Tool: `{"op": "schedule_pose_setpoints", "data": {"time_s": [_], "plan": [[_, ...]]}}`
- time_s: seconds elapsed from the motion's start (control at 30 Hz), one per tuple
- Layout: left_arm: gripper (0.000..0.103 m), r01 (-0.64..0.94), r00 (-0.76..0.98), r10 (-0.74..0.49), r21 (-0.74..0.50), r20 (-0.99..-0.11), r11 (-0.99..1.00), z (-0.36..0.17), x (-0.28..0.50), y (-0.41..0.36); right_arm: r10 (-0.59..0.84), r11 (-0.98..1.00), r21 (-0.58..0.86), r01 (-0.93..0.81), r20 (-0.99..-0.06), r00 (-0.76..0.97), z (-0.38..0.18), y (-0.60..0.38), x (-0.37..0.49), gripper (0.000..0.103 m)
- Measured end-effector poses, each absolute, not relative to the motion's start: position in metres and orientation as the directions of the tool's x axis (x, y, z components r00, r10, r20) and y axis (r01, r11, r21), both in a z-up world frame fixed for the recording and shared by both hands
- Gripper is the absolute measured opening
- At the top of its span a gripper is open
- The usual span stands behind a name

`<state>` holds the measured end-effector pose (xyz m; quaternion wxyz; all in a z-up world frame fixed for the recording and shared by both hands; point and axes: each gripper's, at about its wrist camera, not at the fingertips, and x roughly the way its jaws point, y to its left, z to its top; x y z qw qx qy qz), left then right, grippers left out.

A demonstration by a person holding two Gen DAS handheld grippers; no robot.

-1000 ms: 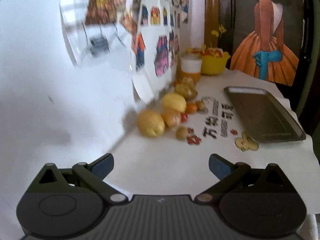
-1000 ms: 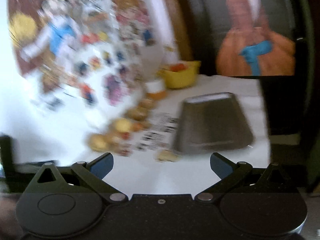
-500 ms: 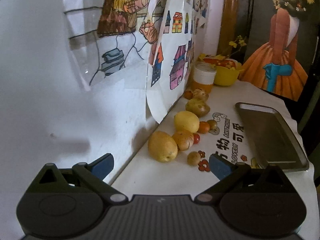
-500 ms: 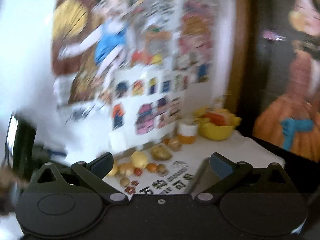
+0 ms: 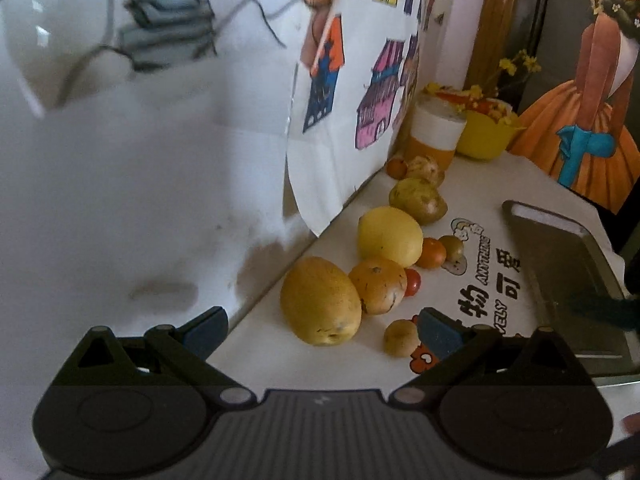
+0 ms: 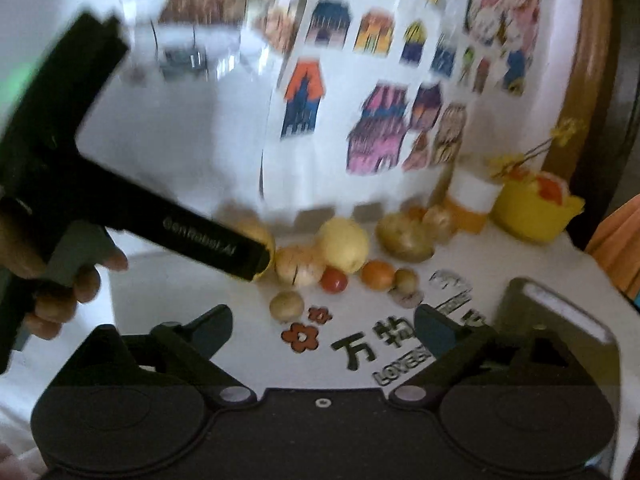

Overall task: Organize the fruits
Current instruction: 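Grasp the large yellow pear with the left tool while the right tool grasps a small potato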

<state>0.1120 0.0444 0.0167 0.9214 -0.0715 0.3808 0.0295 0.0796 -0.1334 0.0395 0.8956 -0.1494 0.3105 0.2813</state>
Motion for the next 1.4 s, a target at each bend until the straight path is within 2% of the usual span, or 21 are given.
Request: {"op": "schedule_pose_setpoints", "data": {"time_s": [0.07, 0.4, 0.5, 0.63, 0.77, 0.87, 1.4], "plan": [[0.102, -0.106, 0.707, -0.008, -0.117, -0.708, 0.987, 0.013, 0.116, 0.045, 0.422, 0.796, -0.051, -0.603, -0.666, 0.615, 0.032, -0.13, 0.09, 0.083], [0.09, -0.134, 0.686, -0.043, -0.184, -0.726, 0.974, -0.001, 0.13, 0.051, 0.459, 0.771, -0.003, -0.637, -0.691, 0.558, 0.01, -0.115, 0.116, 0.072], [0.088, -0.136, 0.682, -0.042, -0.183, -0.731, 0.974, -0.004, 0.13, 0.049, 0.464, 0.771, 0.016, -0.637, -0.7, 0.543, 0.005, -0.112, 0.12, 0.064], [0.08, -0.137, 0.675, -0.044, -0.184, -0.736, 0.973, -0.005, 0.132, 0.046, 0.468, 0.771, 0.031, -0.636, -0.704, 0.534, -0.002, -0.109, 0.125, 0.053], [0.064, -0.15, 0.675, -0.054, -0.208, -0.736, 0.967, -0.006, 0.132, 0.05, 0.477, 0.776, 0.056, -0.628, -0.703, 0.528, -0.004, -0.106, 0.131, 0.043], [0.061, -0.165, 0.673, -0.063, -0.232, -0.737, 0.958, -0.007, 0.133, 0.054, 0.482, 0.779, 0.075, -0.623, -0.707, 0.518, -0.006, -0.104, 0.134, 0.038], [0.058, -0.207, 0.676, -0.048, -0.252, -0.736, 0.945, -0.012, 0.141, 0.057, 0.492, 0.794, 0.108, -0.598, -0.693, 0.528, -0.006, -0.105, 0.137, 0.031]]}}
